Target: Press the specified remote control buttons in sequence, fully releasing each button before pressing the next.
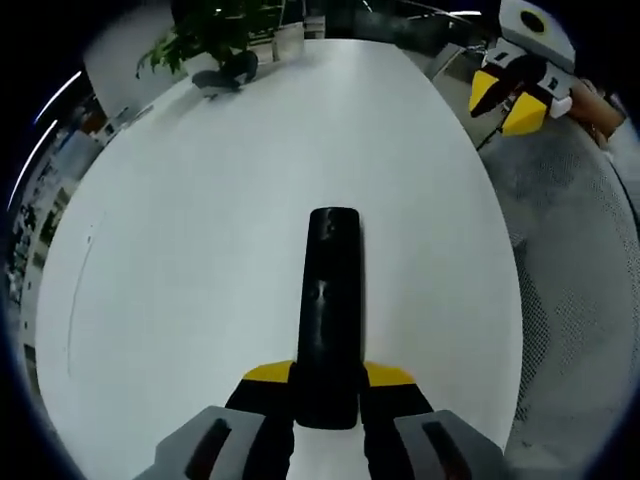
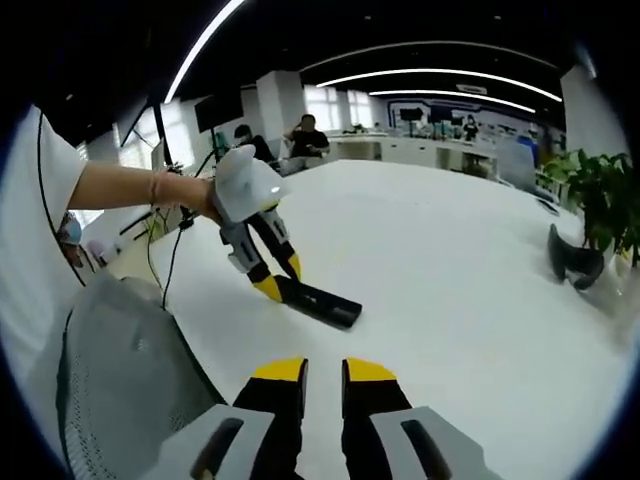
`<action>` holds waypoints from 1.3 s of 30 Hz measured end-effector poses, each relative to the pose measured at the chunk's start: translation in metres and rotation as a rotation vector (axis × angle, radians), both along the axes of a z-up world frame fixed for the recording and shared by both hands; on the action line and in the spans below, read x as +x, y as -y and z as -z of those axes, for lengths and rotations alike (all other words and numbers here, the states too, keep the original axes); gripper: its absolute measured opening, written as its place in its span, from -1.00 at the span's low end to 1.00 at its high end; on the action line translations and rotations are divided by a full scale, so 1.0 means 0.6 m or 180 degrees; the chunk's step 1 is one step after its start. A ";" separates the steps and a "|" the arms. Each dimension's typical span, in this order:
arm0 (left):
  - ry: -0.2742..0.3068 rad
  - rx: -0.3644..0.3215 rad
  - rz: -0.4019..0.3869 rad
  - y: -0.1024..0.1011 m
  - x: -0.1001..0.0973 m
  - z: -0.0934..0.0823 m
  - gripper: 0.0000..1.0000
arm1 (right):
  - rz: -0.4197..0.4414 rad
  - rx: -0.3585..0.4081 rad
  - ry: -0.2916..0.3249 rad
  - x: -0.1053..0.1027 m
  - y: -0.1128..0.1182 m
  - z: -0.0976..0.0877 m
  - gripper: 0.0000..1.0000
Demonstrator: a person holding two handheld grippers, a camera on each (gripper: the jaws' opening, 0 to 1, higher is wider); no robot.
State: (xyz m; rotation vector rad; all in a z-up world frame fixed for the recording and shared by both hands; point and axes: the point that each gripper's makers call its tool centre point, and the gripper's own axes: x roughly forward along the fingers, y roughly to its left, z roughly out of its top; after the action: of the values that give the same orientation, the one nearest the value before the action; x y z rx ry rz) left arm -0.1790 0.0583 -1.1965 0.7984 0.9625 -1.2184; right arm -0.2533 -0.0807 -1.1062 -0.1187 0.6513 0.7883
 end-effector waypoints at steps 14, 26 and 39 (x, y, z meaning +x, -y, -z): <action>0.0101 -0.0211 0.0091 0.005 -0.083 -0.002 -0.55 | -0.0277 -0.0043 -0.0173 -0.011 -0.028 0.025 -0.84; 0.0138 -0.0176 0.0442 0.008 -0.124 -0.001 -0.55 | -0.0720 -0.0316 -0.0381 -0.034 -0.050 0.068 -0.89; 0.0034 0.0010 0.0513 0.013 -0.145 0.001 -0.55 | -0.1166 -0.0612 -0.0441 -0.029 -0.069 0.102 -1.00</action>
State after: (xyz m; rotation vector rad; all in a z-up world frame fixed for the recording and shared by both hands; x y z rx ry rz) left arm -0.2657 0.0505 -1.1974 0.8977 0.9050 -1.3502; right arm -0.2709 -0.0394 -1.1674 -0.3691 0.8499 1.0916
